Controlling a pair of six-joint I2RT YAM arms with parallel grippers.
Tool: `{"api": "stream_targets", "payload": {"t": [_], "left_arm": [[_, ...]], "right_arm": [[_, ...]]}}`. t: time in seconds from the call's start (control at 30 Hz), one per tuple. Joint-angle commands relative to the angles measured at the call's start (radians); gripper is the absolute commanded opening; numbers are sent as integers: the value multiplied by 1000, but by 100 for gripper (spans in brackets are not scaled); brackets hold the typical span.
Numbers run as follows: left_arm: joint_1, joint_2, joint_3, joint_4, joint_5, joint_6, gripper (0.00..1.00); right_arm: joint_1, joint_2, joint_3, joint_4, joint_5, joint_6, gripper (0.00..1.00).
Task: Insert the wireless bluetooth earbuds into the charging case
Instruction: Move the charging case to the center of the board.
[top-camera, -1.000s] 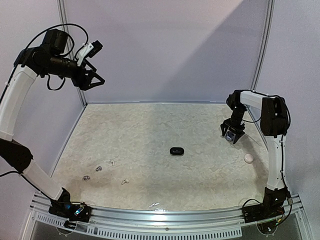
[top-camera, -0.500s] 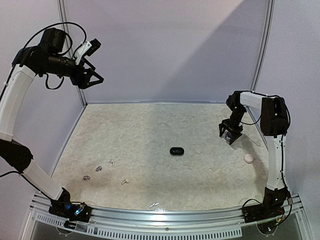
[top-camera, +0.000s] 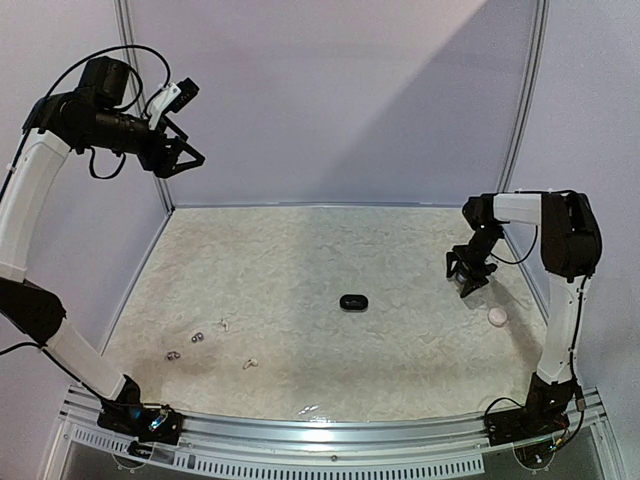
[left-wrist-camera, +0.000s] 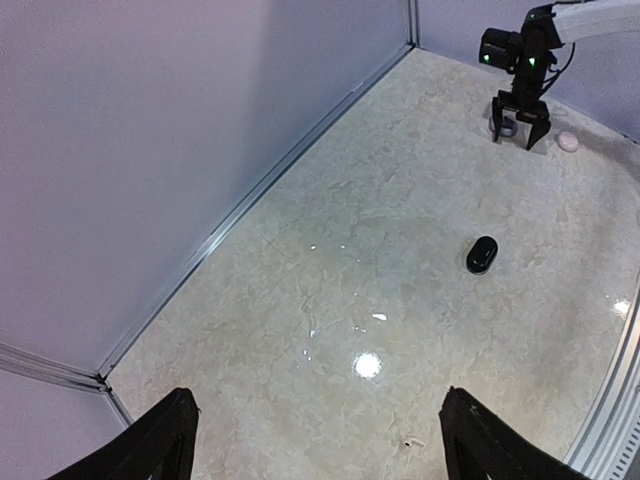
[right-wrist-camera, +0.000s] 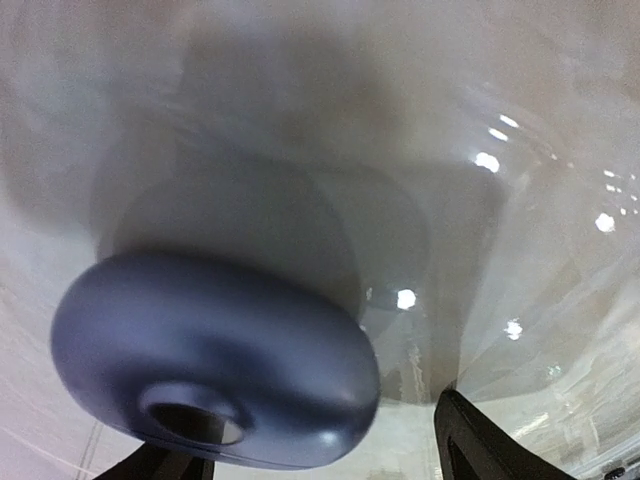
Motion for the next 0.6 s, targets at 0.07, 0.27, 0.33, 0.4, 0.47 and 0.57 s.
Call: {"api": "stream_targets", "payload": {"t": [0.07, 0.27, 0.33, 0.4, 0.47, 0.57], "left_arm": [[16, -7, -2, -23, 7, 4, 86], [22, -11, -8, -24, 1, 2, 86], [24, -11, -11, -23, 0, -3, 86], [26, -12, -11, -23, 0, -5, 86], [29, -13, -11, -23, -3, -6, 86], [31, -16, -13, -24, -6, -6, 86]], "right_arm": [[-8, 75, 122, 37, 28, 33, 79], [-24, -14, -55, 180, 39, 198, 79], [-28, -33, -63, 168, 35, 229, 79], [-28, -32, -63, 132, 38, 249, 82], [-28, -37, -79, 132, 46, 273, 82], [-29, -45, -81, 152, 47, 306, 83]]}}
